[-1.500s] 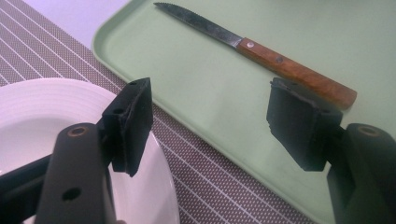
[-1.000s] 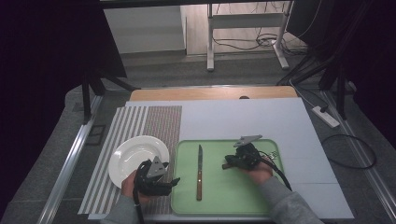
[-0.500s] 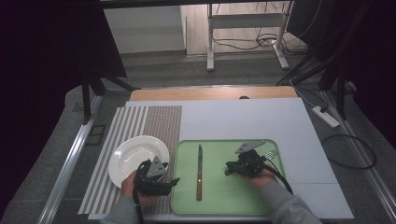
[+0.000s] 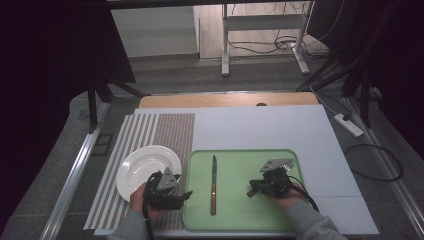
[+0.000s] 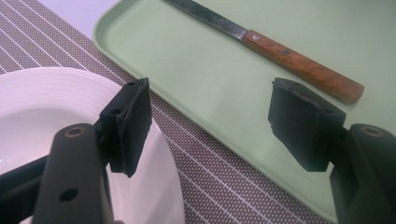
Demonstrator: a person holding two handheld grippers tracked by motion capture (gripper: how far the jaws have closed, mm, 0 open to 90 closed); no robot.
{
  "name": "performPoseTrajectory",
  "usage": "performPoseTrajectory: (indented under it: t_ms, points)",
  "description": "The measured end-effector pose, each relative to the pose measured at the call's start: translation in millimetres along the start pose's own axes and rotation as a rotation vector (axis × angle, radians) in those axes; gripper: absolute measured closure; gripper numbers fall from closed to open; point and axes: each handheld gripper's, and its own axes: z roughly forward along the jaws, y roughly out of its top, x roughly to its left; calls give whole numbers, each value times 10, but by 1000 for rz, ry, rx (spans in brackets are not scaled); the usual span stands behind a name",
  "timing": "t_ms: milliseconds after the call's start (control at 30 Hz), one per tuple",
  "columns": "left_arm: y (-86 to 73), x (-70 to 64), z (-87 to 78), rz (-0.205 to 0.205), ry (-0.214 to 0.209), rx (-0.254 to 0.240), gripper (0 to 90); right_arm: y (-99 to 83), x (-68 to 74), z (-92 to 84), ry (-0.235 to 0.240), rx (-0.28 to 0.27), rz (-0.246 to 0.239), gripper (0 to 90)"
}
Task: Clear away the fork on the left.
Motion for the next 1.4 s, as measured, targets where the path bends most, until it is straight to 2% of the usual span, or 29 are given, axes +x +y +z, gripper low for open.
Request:
performPoseTrajectory:
  t_ms: [333, 667, 1200, 1400]
  points:
    - [3, -10, 3, 6, -2, 3, 305, -199, 8, -202, -8, 6, 6, 900]
    - [7, -16, 7, 7, -3, 4, 304, -385, -35, -416, -7, -8, 44, 900]
    - [5, -17, 9, 10, 1, 8, 304, -612, -6, -618, -15, 0, 66, 900]
    - [4, -20, 9, 10, 2, 9, 303, -693, -36, -711, -23, -12, 92, 900]
